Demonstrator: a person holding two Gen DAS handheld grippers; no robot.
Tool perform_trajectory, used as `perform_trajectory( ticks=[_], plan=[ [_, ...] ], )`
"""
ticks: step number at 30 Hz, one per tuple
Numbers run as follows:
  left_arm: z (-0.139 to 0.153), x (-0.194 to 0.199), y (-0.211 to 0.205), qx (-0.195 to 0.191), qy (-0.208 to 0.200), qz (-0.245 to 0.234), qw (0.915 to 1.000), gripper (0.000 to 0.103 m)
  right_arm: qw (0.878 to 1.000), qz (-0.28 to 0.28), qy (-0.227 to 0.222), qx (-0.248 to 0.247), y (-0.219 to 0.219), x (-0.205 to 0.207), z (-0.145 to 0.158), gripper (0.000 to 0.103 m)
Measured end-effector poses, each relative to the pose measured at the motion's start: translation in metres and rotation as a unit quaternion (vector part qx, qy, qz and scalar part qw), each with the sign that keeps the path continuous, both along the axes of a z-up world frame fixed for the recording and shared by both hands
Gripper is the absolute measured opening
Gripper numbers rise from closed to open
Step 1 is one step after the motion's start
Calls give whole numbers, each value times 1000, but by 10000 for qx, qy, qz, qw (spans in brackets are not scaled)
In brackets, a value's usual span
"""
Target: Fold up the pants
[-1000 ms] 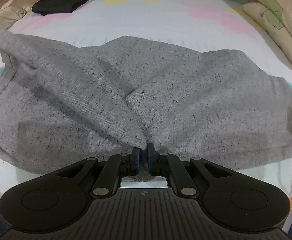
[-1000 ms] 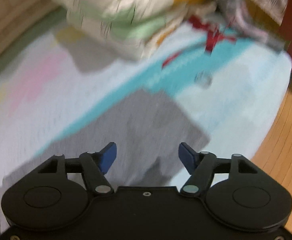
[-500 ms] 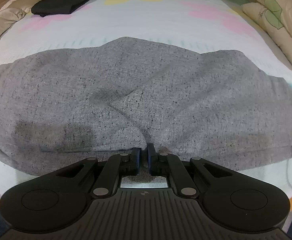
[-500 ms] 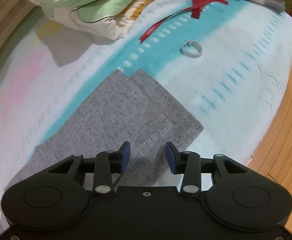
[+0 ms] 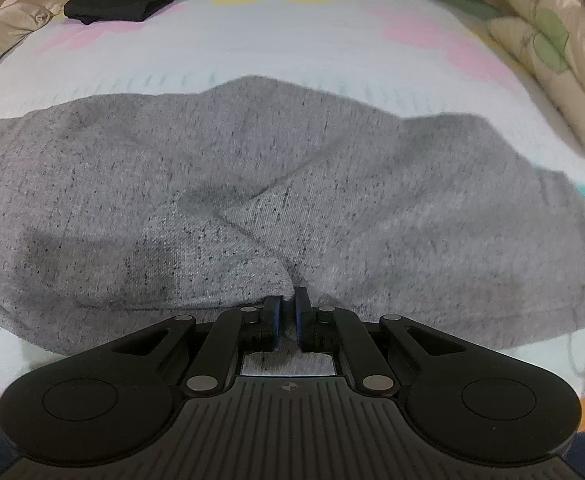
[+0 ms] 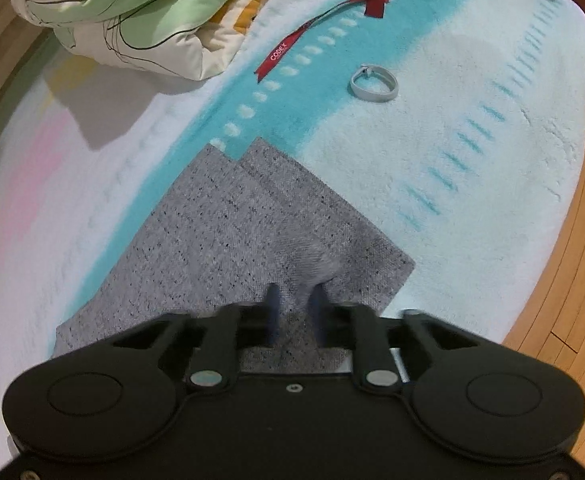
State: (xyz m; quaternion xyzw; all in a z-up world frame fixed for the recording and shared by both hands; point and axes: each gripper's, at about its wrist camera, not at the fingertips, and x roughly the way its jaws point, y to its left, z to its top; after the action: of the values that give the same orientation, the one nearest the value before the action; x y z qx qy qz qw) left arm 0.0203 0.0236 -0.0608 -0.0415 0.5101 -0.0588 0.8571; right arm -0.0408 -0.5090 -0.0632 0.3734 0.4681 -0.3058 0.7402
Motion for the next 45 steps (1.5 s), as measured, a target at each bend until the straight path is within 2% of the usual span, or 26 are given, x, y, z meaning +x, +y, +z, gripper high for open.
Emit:
perform_trajectory(
  ticks=[3, 5, 7, 10, 13, 14, 17, 21, 23, 26, 28, 32, 36, 40, 44, 45],
  plan=[
    [22, -9, 6, -152, -452, -8, 9989, 5, 9987, 239, -194, -395, 5, -1, 20, 10],
    [37, -20, 7, -225, -788, -136, 9965, 5, 9942, 410, -690, -717, 13, -13, 46, 9],
    [43, -27, 5, -243, -917, -261, 9951, 5, 9907, 393, -992, -847, 16, -26, 61, 9],
    [30, -27, -1, -84, -564, -418, 9975, 5, 9921, 314, -785, -930, 16, -34, 60, 9],
    [8, -22, -2, -142, 64, -437, 9989, 5, 9970, 252, -128, -714, 8, -31, 35, 9],
    [6, -21, 0, -159, 136, -409, 9989, 5, 9972, 269, 137, -687, 6, -28, 26, 9],
    [13, -23, 6, -246, 11, -367, 9990, 5, 9968, 269, 376, -653, 6, -26, 14, 9],
    [26, -32, 8, -243, -298, -423, 9984, 5, 9957, 276, -4, -888, 13, -34, 33, 8],
    [23, -30, 7, -186, -264, -472, 9984, 5, 9956, 200, -165, -898, 11, -39, 38, 8],
    [17, -28, 14, -372, -78, -350, 9987, 5, 9962, 100, 208, -839, 5, -35, 25, 8],
    [26, -33, 20, -447, -246, -352, 9981, 5, 9961, 62, 386, -794, 3, -34, 19, 7],
    [40, -39, 20, -366, -669, -405, 9963, 5, 9956, 114, 194, -907, 6, -38, 29, 7],
    [36, -37, 24, -552, -484, -379, 9966, 5, 9951, 73, 317, -938, 7, -35, 27, 7],
    [25, -37, 15, -369, -196, -544, 9976, 5, 9949, 12, 325, -953, 4, -36, 27, 7],
    [6, -31, 12, -222, 294, -445, 9983, 9, 9925, 209, 804, -898, 4, -26, 11, 7],
    [7, -31, 11, -234, 296, -464, 9982, 9, 9914, 233, 925, -901, 5, -25, 8, 10]
  ],
)
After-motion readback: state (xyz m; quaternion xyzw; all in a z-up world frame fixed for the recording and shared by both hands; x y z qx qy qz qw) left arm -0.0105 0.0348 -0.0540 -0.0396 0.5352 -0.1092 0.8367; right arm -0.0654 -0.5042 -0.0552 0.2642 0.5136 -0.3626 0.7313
